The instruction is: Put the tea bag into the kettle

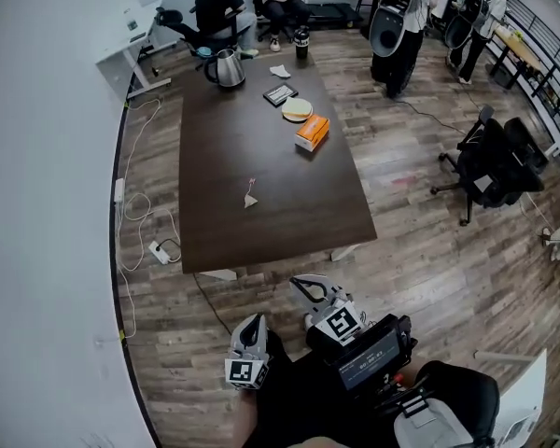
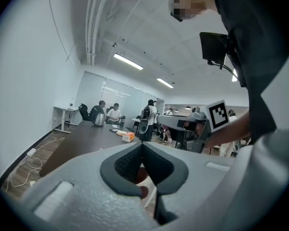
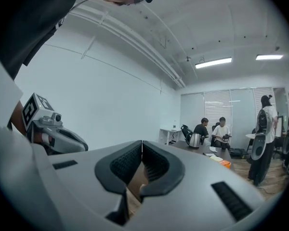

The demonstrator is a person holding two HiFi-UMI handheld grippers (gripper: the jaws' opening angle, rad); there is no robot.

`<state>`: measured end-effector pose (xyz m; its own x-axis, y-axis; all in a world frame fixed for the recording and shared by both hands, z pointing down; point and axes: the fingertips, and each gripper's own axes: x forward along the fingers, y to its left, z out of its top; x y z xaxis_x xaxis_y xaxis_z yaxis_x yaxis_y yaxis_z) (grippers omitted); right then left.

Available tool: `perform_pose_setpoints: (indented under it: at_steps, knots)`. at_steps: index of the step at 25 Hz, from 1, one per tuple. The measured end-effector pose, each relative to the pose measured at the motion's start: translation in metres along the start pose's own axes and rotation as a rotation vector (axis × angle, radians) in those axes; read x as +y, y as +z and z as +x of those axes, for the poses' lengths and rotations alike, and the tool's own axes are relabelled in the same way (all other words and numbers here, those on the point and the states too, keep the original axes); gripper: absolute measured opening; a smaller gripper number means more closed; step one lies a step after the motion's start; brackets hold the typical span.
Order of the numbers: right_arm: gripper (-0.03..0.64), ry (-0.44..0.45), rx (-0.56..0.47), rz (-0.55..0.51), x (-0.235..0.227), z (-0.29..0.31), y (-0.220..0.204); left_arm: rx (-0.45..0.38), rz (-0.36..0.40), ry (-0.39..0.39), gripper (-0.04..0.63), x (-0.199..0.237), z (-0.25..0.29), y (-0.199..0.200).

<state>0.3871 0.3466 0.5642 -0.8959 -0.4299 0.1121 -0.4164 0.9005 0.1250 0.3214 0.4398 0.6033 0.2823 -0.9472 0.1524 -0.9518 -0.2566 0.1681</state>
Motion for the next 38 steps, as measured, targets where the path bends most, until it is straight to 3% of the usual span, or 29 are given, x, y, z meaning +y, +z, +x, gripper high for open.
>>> perform_pose_setpoints:
  at_steps: [6,13,20,29,38]
  knots:
    - [0.008,-0.058,0.026,-0.014,0.023,0.045,0.016,-0.061,0.046,-0.115,0.0,0.045,-0.001,0.02]
    - [0.008,-0.104,0.019,-0.05,0.052,0.091,0.042,-0.033,0.131,-0.206,0.0,0.107,-0.003,0.045]
    - [0.008,-0.198,0.036,-0.068,0.057,0.113,0.047,-0.142,0.095,-0.24,0.0,0.136,-0.003,0.073]
    - [0.008,-0.2,0.075,-0.039,0.048,0.139,0.032,-0.099,0.079,-0.258,0.0,0.153,0.016,0.06]
    - [0.008,-0.22,0.021,0.037,-0.025,0.181,0.018,0.01,0.145,-0.251,0.001,0.168,0.072,0.067]
